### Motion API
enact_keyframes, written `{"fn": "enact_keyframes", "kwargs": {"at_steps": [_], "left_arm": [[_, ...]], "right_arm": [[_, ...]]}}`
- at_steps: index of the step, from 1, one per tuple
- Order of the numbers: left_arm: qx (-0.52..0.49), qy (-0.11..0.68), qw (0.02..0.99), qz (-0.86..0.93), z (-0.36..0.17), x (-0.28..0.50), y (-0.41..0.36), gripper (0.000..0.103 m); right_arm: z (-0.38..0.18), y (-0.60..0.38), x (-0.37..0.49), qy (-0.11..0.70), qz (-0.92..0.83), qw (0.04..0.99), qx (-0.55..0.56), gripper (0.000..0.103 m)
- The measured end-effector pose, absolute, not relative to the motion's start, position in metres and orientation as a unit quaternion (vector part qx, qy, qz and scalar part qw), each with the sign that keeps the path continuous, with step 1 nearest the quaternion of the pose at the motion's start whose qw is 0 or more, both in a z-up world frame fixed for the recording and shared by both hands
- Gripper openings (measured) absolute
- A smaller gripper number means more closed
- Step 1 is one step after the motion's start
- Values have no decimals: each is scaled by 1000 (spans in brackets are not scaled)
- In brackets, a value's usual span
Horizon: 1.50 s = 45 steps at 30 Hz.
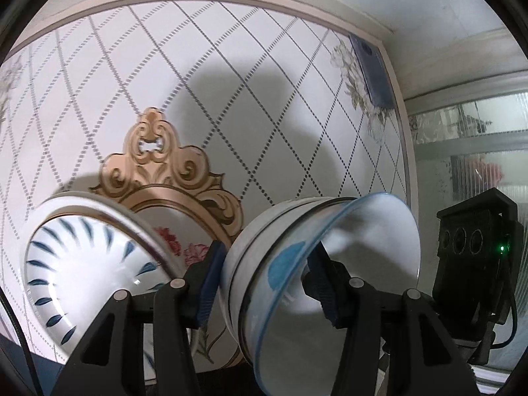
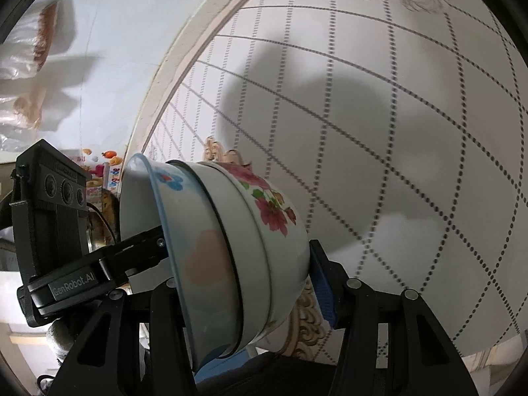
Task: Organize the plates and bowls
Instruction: 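Lift the bowl stack with both grippers and carry it over the plate stack, then lower the bowl stack onto the blue-leaf plate and open both grippers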
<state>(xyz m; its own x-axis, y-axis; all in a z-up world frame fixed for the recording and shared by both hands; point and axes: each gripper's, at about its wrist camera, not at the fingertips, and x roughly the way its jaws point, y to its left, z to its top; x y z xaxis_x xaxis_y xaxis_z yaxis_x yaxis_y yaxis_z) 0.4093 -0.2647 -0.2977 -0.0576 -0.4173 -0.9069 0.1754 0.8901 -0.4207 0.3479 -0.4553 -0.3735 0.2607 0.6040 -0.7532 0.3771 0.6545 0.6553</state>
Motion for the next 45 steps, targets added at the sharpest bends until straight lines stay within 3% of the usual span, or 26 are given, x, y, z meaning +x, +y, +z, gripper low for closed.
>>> {"fn": "enact_keyframes", "kwargs": {"at_steps": [13, 27, 45], "left_arm": [[-153, 675, 705, -156, -280, 404, -181, 49], [-222, 669, 705, -78, -306, 379, -87, 49], [-229, 666, 706, -68, -326, 374, -71, 49]], "right_arm": [[-355, -390, 379, 627, 156, 674, 358, 55], [-378, -297, 403, 662, 231, 647, 300, 55], [-404, -257, 410, 675, 235, 646, 267, 55]]}}
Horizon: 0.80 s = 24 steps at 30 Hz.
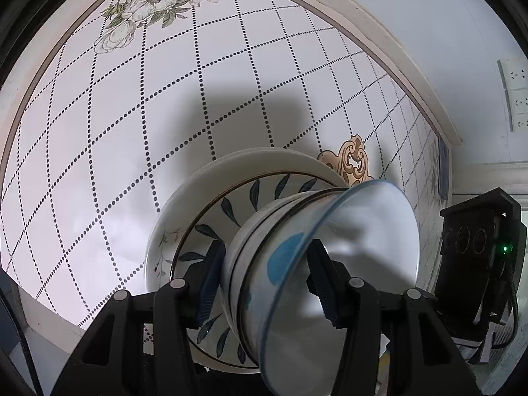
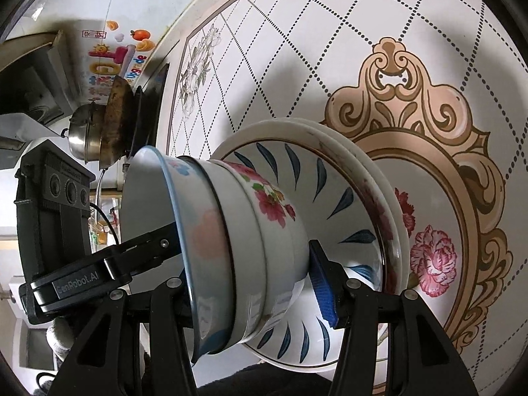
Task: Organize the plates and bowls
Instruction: 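Lower the bowl stack onto the blue-leaf plate and open both grippers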
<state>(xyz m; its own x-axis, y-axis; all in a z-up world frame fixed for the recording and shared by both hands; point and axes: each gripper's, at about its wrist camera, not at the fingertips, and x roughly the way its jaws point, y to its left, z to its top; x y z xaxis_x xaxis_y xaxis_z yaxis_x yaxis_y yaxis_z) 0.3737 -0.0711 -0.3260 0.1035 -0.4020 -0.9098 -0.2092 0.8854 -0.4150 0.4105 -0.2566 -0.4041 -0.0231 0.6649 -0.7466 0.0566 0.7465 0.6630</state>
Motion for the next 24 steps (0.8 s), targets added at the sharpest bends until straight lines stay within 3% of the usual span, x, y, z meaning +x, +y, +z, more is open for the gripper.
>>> {"fn": "enact_keyframes", "kwargs": {"at_steps": [14, 22, 24], "left_arm": [[-163, 658, 734, -43, -309, 372, -73, 49], [-105, 610, 785, -28, -263, 348, -67, 49], [-88, 593, 800, -30, -248, 338, -64, 49]], "right_arm": [[-390, -265, 407, 668, 223, 667, 245, 56], [-338, -271, 384, 636, 187, 723, 194, 57], [-322, -268, 372, 626, 169, 740, 177, 64]]}}
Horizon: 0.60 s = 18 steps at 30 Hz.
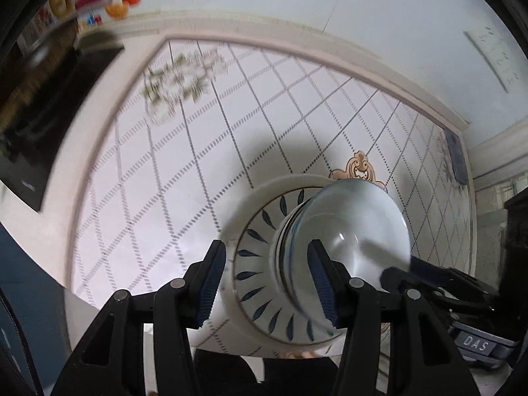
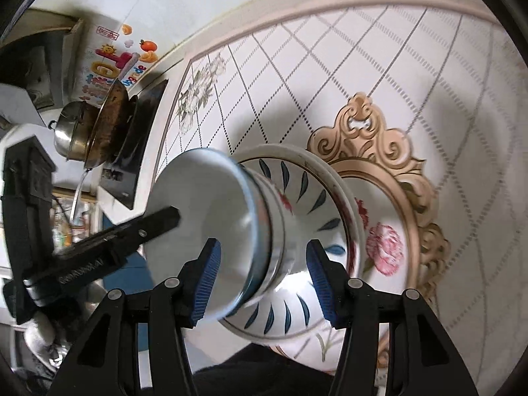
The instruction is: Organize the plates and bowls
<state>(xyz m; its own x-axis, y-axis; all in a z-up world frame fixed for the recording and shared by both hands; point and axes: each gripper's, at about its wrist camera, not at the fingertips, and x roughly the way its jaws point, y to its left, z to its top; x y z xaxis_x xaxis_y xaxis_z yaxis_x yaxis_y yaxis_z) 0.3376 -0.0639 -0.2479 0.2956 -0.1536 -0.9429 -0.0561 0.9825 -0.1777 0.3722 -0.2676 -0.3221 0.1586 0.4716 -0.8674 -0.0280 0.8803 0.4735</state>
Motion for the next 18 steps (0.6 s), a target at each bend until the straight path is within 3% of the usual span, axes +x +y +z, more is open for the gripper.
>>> {"fn": "enact_keyframes", "kwargs": {"at_steps": [1, 3, 5, 8, 11, 13, 15, 18], "left_arm": [[-84, 586, 805, -34, -242, 333, -62, 49], [-67, 570, 818, -37, -227, 318, -57, 49], [-57, 558, 827, -45, -216, 306, -53, 51], [-39, 535, 842, -56, -200, 285, -45, 63], [-24, 507, 860, -60, -182, 261, -35, 87], [-13, 488, 871, -59, -170, 244, -30, 89], [-7, 474, 878, -60, -161, 232, -27, 99], [-11, 457, 887, -69, -144, 210, -20, 100]], "right_arm": [[-311, -266, 363, 618, 156, 751, 171, 66], [-294, -262, 348, 606, 139, 766, 164, 84], [-280, -257, 334, 593, 121, 780, 156, 90], [-253, -246, 305, 570, 89, 803, 148, 95], [-225, -233, 273, 544, 53, 827, 131, 96], [-209, -225, 255, 526, 36, 841, 121, 97], [-191, -215, 233, 505, 20, 856, 112, 98], [-171, -203, 208, 484, 1, 869, 106, 99]]}}
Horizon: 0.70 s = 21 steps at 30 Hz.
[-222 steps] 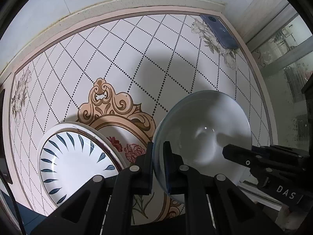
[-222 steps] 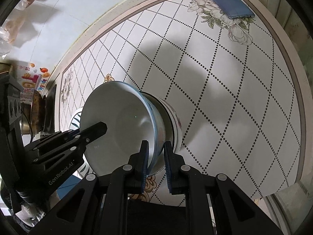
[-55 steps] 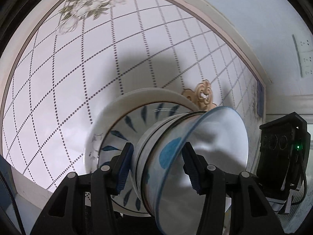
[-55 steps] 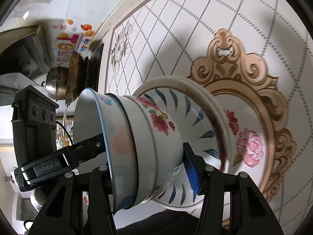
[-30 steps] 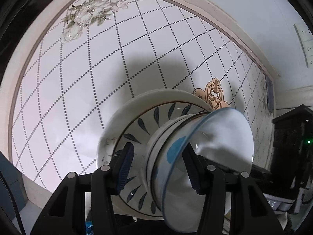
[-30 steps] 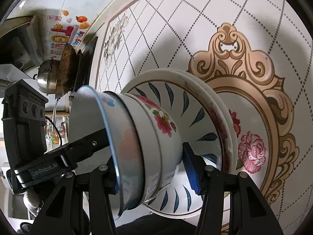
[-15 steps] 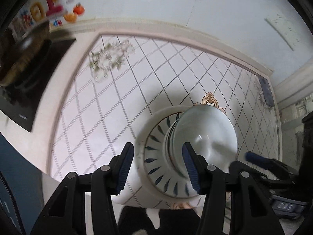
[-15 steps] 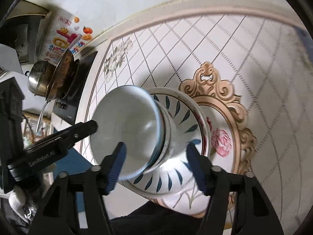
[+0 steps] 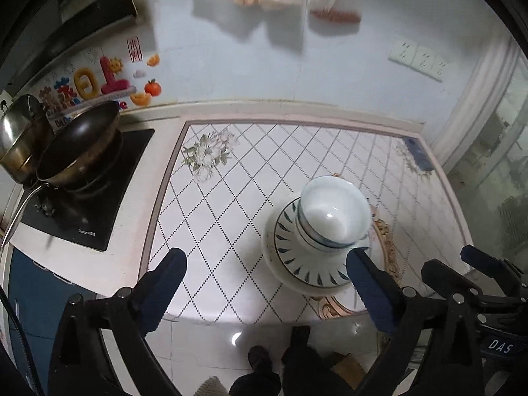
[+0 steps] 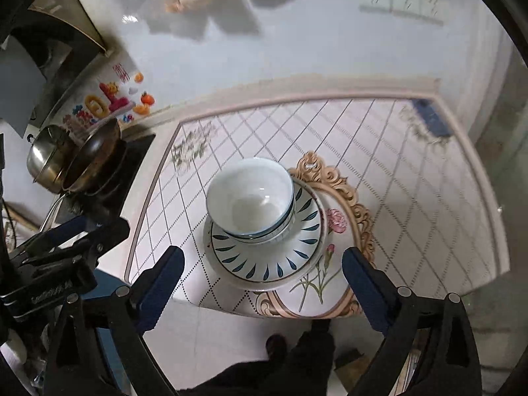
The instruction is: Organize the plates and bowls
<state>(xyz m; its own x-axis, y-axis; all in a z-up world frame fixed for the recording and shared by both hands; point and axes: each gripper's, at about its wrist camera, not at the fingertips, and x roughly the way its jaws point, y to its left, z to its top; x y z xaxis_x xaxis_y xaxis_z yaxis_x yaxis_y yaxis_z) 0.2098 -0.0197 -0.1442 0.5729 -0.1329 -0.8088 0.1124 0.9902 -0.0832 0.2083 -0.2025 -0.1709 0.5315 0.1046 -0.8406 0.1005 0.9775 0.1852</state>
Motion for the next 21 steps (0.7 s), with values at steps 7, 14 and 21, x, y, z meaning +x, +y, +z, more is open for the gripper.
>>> {"fn": "enact_keyframes", "kwargs": {"at_steps": [7, 14, 21], "left_arm": [[-21, 419, 905, -74, -116, 166, -9, 103], [-17, 387, 919, -72, -94, 123, -5, 103], [-4, 377, 925, -49, -82, 75, -5, 103]], "right_arm": [[-121, -179, 148, 441, -23, 893, 88, 101], [-90, -170, 98, 407, -38, 909, 75, 102], [-74, -176, 56, 396, -32, 914, 78, 103]]}}
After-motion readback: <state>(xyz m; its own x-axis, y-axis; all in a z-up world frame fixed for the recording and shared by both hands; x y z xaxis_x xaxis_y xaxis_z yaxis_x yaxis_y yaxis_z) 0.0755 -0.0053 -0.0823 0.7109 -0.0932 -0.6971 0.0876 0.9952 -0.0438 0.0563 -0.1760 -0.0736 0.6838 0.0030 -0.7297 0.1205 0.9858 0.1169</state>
